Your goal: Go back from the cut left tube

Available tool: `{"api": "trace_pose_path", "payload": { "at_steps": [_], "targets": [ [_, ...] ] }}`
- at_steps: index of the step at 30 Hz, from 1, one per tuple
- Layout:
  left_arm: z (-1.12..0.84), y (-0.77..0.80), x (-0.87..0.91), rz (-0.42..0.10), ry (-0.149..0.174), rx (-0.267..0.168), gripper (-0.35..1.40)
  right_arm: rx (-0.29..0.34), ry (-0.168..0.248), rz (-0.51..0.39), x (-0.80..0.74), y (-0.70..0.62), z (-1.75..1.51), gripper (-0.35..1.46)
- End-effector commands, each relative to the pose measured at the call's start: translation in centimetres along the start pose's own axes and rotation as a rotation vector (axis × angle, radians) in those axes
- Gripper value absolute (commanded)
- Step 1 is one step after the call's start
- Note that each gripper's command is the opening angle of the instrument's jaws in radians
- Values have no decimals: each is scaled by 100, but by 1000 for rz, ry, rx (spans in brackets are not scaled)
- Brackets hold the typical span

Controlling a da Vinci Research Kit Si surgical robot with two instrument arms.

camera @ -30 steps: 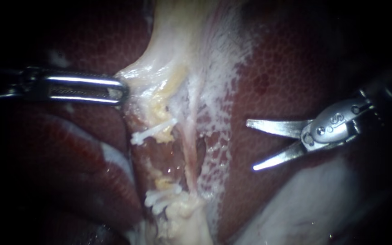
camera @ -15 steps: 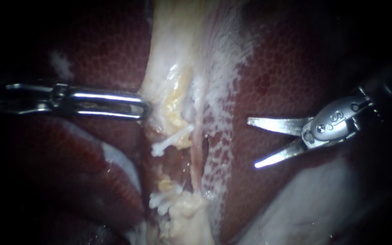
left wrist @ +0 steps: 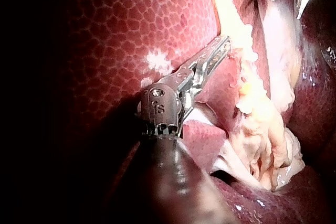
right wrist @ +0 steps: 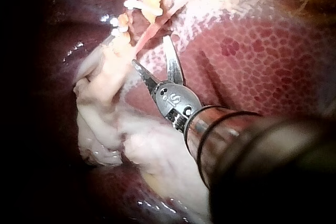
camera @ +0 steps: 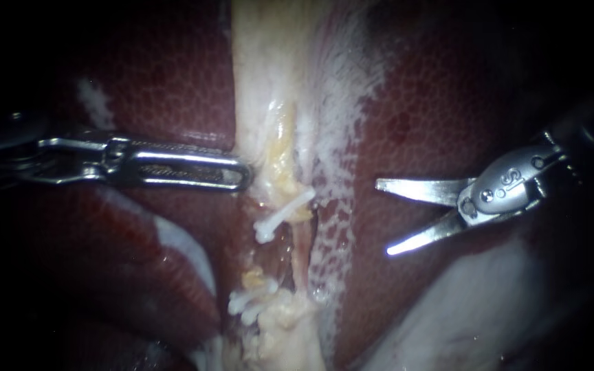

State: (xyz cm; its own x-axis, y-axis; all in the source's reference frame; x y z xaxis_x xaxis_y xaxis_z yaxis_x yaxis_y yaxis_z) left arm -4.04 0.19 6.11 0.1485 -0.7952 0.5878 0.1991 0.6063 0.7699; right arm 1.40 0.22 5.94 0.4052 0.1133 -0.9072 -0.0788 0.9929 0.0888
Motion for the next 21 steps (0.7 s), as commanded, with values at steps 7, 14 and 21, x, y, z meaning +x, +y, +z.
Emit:
{"api": "trace_pose_path", "payload": {
  "at_steps": [7,14,21],
  "targets": [
    [0,0,1,0,3,-1,-35,2,1,-5,-1,0,1,143],
    [0,0,1,0,3,-1,-35,2,1,-5,-1,0,1,143],
    [0,0,1,0,3,-1,-35,2,1,-5,-1,0,1,143]
  ]
}}
